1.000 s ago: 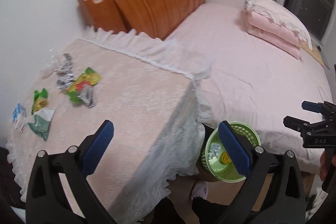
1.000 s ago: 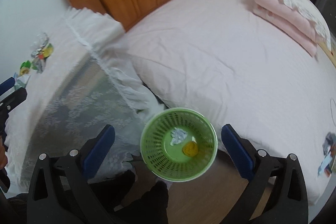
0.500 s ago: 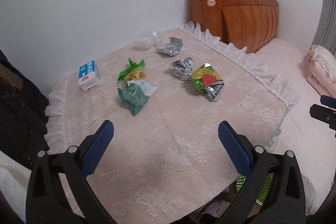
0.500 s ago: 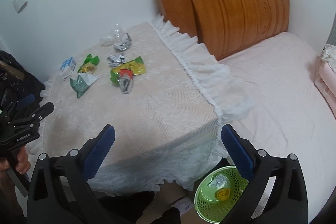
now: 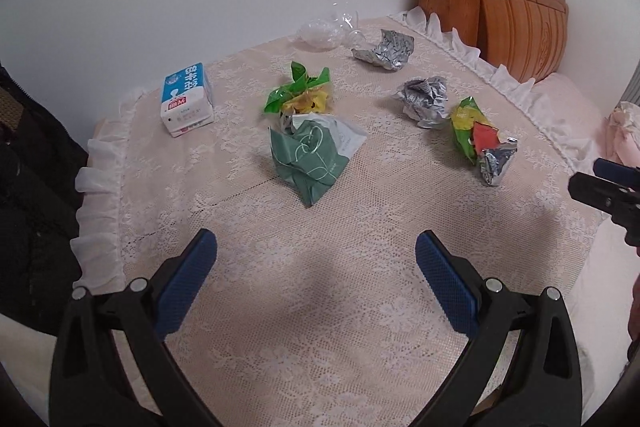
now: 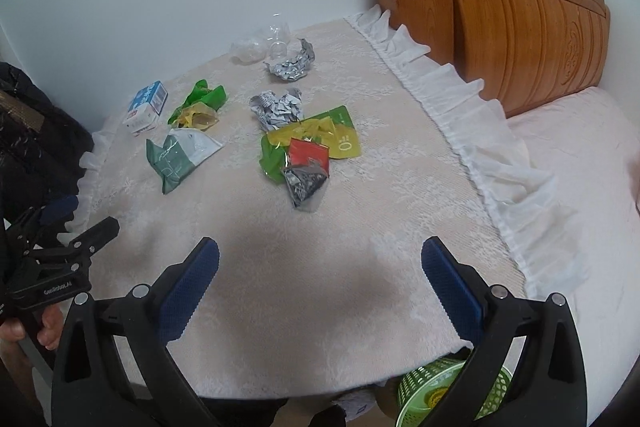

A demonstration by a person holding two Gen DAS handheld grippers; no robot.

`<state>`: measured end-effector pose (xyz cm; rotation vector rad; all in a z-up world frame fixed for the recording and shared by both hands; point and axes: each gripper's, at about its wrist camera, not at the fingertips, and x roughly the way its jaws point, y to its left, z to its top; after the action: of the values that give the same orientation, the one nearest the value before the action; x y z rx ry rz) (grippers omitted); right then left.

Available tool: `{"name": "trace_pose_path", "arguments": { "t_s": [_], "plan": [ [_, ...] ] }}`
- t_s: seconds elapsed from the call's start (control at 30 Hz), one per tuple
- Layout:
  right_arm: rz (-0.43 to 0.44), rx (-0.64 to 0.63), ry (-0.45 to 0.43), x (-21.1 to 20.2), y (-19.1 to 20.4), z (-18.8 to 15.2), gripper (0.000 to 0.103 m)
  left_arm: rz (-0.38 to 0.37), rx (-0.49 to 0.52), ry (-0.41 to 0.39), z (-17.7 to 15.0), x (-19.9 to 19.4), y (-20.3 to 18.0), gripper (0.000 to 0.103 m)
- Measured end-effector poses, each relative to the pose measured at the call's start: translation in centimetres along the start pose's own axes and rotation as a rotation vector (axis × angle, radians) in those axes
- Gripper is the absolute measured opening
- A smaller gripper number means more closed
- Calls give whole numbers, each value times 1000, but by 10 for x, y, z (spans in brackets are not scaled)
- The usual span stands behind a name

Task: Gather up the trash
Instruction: 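Move both tools back over the bed toward the remaining trash, then grasp the green-white plastic bag with the left gripper while the right grasps the red wrapper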

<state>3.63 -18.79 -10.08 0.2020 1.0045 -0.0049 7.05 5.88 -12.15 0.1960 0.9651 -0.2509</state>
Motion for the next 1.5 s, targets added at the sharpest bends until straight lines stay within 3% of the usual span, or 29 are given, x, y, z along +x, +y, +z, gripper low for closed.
{"name": "trace_pose_path", "arguments": {
  "t_s": [0.13, 0.23, 0.5, 0.53, 1.1, 1.13, 1.2, 1.5],
  "plan": [
    [-23, -13, 37, 44, 8, 20, 100, -10, 35, 20, 13, 25, 6, 95],
    [-42, -22, 75, 71, 12, 28, 94, -26, 60, 31, 22, 41, 10, 95],
    [-35, -13, 148, 93, 15, 25, 41, -46, 113, 44, 40, 73, 14, 95],
    [-33, -13, 151, 92, 15, 24, 39, -49, 118, 45, 42, 76, 13, 95],
    [34, 78, 128, 50, 6, 19, 38, -95, 241, 79, 61, 123, -11, 95],
    [31, 82, 127, 48, 6, 17, 38, -90, 245, 76, 62, 125, -12, 94],
    [29, 89, 128, 44, 5, 14, 38, -72, 262, 72, 61, 127, -15, 80],
    [49, 114, 120, 31, 1, 3, 38, -72, 262, 42, 53, 111, -19, 70]
  ]
}}
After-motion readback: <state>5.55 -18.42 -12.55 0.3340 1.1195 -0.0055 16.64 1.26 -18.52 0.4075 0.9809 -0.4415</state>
